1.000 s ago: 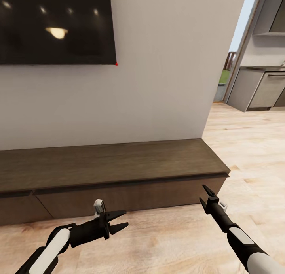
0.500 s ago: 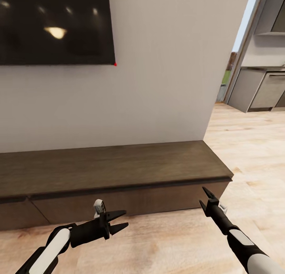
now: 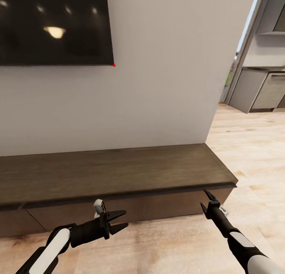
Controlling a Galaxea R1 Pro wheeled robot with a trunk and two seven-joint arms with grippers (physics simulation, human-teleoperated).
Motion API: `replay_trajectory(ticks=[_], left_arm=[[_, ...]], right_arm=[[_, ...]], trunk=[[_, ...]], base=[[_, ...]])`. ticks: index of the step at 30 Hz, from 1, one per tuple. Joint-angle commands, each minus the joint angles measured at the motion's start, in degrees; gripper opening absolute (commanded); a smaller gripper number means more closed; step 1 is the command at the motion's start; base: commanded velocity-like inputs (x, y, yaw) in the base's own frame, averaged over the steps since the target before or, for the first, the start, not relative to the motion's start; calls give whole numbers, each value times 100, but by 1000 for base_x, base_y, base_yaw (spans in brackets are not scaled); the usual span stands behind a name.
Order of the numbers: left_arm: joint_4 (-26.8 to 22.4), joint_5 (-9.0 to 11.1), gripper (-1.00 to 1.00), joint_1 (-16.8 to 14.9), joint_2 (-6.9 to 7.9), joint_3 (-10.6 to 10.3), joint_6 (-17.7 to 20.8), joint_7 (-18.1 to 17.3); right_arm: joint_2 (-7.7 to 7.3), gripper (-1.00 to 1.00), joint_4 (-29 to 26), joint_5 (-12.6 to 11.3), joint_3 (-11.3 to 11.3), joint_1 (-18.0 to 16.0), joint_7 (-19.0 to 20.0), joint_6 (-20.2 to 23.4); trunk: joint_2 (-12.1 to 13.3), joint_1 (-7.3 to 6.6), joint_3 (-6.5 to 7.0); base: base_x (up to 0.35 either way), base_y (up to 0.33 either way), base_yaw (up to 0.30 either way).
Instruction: Place each of the two pumpkins and all three candles from the living room inside a cabinet in the living room (use any cabinet), then make sure every cabinet is closed, and position the cauldron so it is next to a table in the living room.
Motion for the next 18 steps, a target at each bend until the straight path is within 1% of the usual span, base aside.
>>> replay_trajectory(ticks=[1, 4, 12, 18], left_arm=[[2, 10, 100, -4, 2, -8, 19, -15], [2, 11, 100, -4, 0, -5, 19, -15], [2, 9, 100, -4, -1, -13, 19, -15], [2, 9, 100, -4, -1, -14, 19, -15]], right_arm=[[1, 100, 4, -48, -8, -3, 7, 49], [8, 100, 5, -47, -13, -3, 7, 48], [5, 100, 5, -47, -15, -3, 7, 48], [4, 100, 5, -45, -15, -3, 7, 48]], trunk=[[-2, 1, -5], [-2, 1, -5], [-2, 1, -5], [-2, 1, -5]], base=[[180, 0, 0], [84, 0, 0], [20, 0, 0], [156, 0, 0]])
